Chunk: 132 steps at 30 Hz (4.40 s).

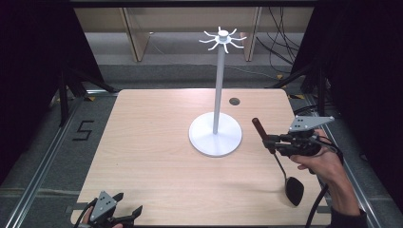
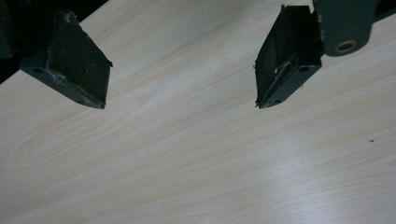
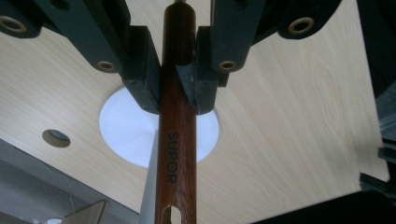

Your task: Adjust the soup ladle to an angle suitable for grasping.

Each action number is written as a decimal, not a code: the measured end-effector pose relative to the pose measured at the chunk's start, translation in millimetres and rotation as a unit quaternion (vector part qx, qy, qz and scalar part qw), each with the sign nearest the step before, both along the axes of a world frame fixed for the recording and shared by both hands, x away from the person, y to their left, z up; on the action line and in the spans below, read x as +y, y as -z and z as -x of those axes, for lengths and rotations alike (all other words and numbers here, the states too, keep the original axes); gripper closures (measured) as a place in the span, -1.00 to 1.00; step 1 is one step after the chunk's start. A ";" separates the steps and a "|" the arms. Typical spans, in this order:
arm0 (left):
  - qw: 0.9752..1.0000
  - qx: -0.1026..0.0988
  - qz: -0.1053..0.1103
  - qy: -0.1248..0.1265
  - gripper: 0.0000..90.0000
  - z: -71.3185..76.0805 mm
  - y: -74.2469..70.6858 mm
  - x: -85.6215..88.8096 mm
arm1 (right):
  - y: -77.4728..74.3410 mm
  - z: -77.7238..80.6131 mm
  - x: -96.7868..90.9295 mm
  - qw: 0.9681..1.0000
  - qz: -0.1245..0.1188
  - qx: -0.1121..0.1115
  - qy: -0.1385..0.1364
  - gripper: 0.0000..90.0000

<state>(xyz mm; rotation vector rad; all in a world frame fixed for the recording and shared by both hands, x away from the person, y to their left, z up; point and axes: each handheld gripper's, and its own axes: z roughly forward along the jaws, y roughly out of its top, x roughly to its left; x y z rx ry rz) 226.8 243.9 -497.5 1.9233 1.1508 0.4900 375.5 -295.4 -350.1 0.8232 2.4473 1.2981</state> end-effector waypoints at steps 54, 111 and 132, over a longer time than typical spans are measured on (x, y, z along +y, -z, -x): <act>1.000 0.001 0.006 -0.012 -0.61 0.7 0.4 1.2 | -65.8 -25.1 1.5 0.986 -0.142 -0.085 -0.016 0.65; 1.000 -0.002 -0.001 -0.005 -0.61 0.8 -0.3 2.2 | -127.0 -76.5 66.4 0.988 -0.107 -0.111 0.031 0.65; 1.000 -0.006 0.000 -0.005 -0.61 1.0 -0.4 2.2 | -127.5 -84.5 81.0 0.990 -0.092 -0.098 0.046 0.65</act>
